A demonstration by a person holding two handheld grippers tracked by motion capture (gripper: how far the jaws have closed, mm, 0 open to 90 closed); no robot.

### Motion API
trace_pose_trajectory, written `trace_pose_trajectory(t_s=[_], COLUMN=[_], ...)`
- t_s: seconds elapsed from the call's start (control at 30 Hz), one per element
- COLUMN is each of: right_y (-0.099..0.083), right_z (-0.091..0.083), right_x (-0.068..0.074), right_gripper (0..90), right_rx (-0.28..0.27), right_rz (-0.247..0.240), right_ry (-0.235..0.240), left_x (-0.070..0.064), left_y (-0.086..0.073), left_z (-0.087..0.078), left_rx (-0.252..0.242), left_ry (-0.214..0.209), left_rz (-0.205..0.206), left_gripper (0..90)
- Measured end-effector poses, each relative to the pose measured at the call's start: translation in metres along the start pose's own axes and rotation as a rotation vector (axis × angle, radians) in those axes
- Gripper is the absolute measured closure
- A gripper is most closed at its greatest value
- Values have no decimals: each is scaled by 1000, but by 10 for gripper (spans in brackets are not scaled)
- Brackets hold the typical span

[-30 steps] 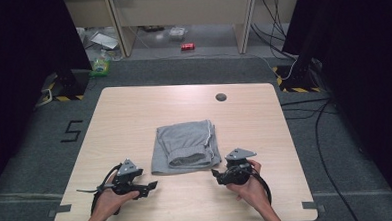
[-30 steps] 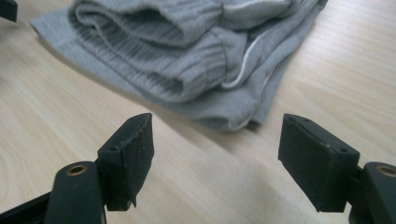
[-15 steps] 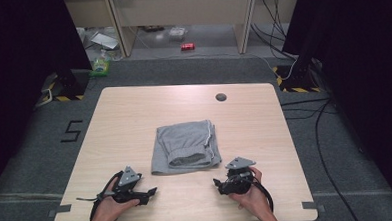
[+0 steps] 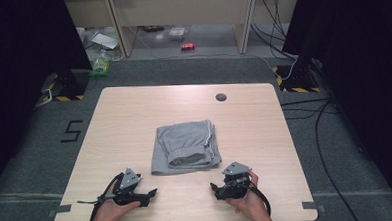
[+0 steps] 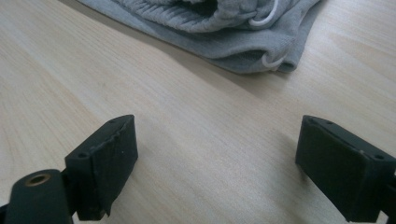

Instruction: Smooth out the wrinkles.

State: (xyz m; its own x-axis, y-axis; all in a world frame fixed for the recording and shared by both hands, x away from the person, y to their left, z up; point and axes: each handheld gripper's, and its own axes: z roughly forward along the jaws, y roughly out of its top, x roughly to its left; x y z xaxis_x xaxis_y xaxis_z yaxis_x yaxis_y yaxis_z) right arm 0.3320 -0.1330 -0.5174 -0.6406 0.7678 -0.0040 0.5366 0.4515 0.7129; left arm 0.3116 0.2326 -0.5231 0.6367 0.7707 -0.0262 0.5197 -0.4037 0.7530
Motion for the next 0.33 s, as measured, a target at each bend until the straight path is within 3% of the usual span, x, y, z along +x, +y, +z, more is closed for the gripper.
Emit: trace_pose_trajectory(t_s=[0.33], right_y=[0], right_z=[1], right_x=[0], right_gripper=[121], right_rx=[-4], right_rz=[-1], right_ry=[3], left_x=[0], left_y=[0], left_z=[0], left_rx=[0], left_ry=[0], left_rz=[0], left_gripper=[161])
